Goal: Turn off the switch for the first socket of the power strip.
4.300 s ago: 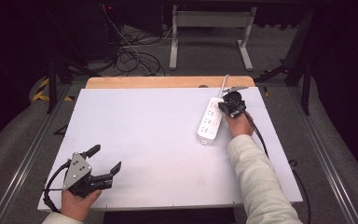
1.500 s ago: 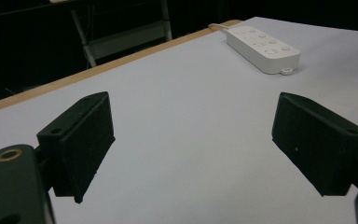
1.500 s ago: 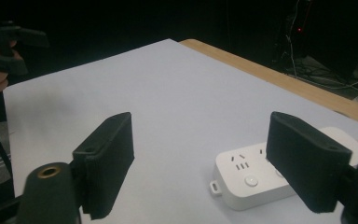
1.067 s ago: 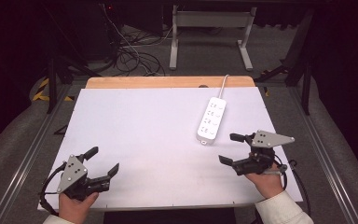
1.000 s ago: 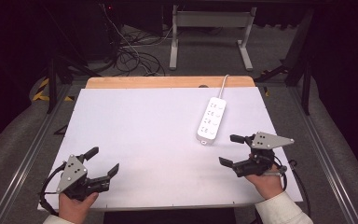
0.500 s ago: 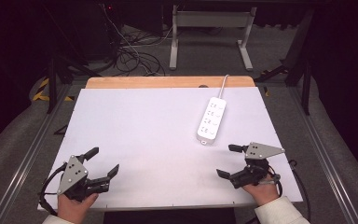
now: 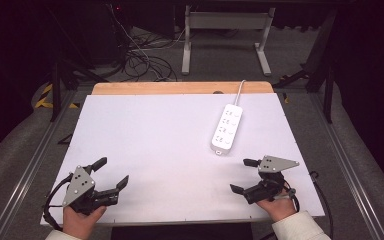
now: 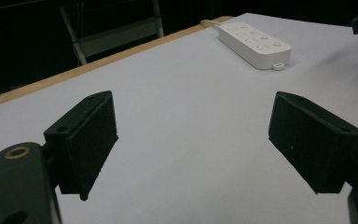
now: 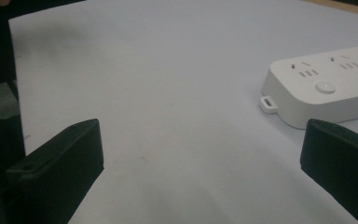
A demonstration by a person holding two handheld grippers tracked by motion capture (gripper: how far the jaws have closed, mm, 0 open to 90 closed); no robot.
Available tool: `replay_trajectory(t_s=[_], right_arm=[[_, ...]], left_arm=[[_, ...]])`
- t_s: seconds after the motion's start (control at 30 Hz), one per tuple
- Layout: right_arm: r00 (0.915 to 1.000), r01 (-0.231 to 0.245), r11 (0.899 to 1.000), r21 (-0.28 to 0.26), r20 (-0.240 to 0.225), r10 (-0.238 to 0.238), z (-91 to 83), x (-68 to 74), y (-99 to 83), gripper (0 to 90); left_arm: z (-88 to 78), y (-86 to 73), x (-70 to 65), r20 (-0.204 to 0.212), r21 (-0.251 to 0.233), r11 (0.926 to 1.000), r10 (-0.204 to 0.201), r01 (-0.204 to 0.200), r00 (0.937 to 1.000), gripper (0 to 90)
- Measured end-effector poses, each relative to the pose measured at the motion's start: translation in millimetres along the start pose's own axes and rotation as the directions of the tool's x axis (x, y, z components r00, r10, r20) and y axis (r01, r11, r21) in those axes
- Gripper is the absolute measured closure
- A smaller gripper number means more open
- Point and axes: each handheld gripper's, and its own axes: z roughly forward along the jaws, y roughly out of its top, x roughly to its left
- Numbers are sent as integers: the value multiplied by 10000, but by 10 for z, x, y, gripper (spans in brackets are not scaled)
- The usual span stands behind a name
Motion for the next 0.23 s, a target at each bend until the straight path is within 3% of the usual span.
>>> replay_trajectory(t_s=[0.1, 0.23], right_arm=[[9989, 308, 9995, 69, 344, -310, -15, 10, 6, 2], [9994, 150, 9998, 119, 299, -153, -30, -10, 8, 2]], left_arm=[[9, -6, -5, -102, 23, 10000, 89, -89, 9999, 147], [20, -13, -1, -214, 43, 9998, 204, -203, 9996, 132]])
